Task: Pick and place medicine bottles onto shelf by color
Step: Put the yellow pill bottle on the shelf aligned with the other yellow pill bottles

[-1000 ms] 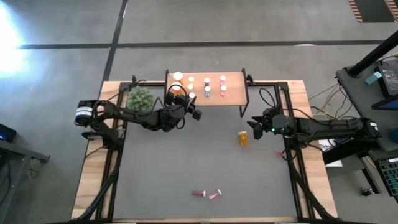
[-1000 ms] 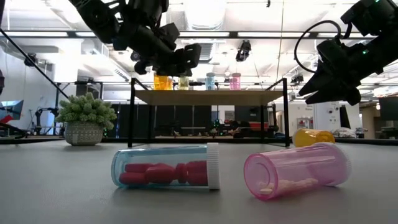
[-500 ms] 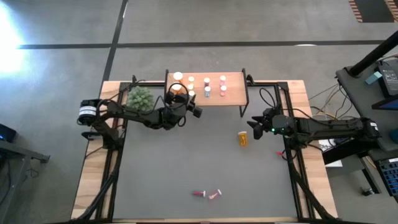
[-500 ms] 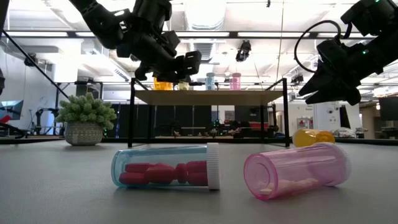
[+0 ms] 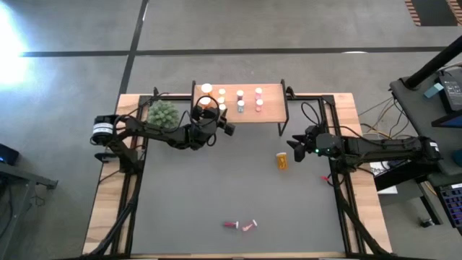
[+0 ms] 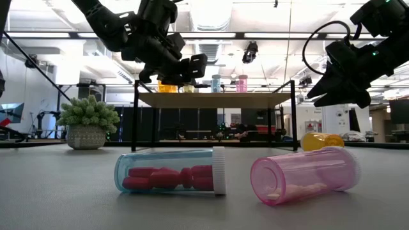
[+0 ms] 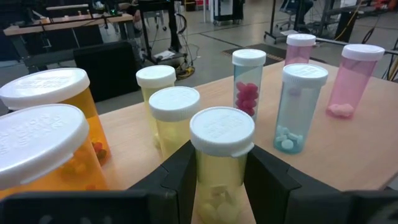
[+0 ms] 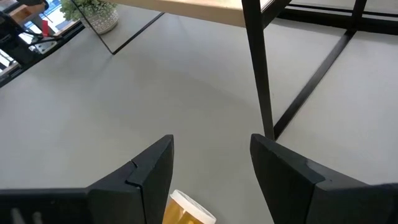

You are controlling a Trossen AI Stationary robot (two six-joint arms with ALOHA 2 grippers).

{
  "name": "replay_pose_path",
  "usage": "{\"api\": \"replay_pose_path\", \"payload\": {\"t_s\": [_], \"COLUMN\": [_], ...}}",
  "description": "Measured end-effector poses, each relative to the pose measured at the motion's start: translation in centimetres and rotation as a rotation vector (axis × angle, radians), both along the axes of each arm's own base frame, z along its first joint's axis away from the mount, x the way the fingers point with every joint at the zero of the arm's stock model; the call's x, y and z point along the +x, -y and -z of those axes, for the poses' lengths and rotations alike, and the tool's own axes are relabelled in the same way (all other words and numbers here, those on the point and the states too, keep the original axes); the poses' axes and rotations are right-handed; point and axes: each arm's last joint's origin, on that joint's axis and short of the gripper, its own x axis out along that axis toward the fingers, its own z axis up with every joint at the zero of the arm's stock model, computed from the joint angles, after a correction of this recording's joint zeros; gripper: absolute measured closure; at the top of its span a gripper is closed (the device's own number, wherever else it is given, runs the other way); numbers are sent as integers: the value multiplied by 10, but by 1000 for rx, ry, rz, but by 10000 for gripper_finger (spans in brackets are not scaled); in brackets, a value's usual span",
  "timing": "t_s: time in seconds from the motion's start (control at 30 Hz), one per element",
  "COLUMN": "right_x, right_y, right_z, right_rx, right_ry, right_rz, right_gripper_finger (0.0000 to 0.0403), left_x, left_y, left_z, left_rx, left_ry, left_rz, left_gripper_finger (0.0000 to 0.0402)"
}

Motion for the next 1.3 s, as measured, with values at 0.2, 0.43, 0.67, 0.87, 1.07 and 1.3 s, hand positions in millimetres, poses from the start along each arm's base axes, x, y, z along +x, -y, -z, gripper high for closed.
{"api": "replay_pose_path", "payload": {"t_s": [0.2, 0.43, 0.67, 0.87, 1.07, 1.3], "right_x": [0, 0, 0, 0, 0, 0], "right_y": [0, 0, 0, 0, 0, 0], "right_z": [0, 0, 0, 0, 0, 0], "right_rx": [0, 0, 0, 0, 0, 0], "right_ry": [0, 0, 0, 0, 0, 0], "right_rz": [0, 0, 0, 0, 0, 0], "right_gripper_finger": [200, 199, 199, 200, 199, 200], "left_x": [0, 0, -1, -1, -1, -1], "left_y": [0, 0, 0, 0, 2, 8], "left_z": [1, 1, 7, 6, 4, 3], "left_rx": [-1, -2, -13, -10, -7, 11], "left_ry": [-4, -11, -42, -31, -22, -26], "left_rz": [0, 0, 6, 4, 4, -23], "left_gripper_finger": [301, 298, 263, 255, 255, 255]}}
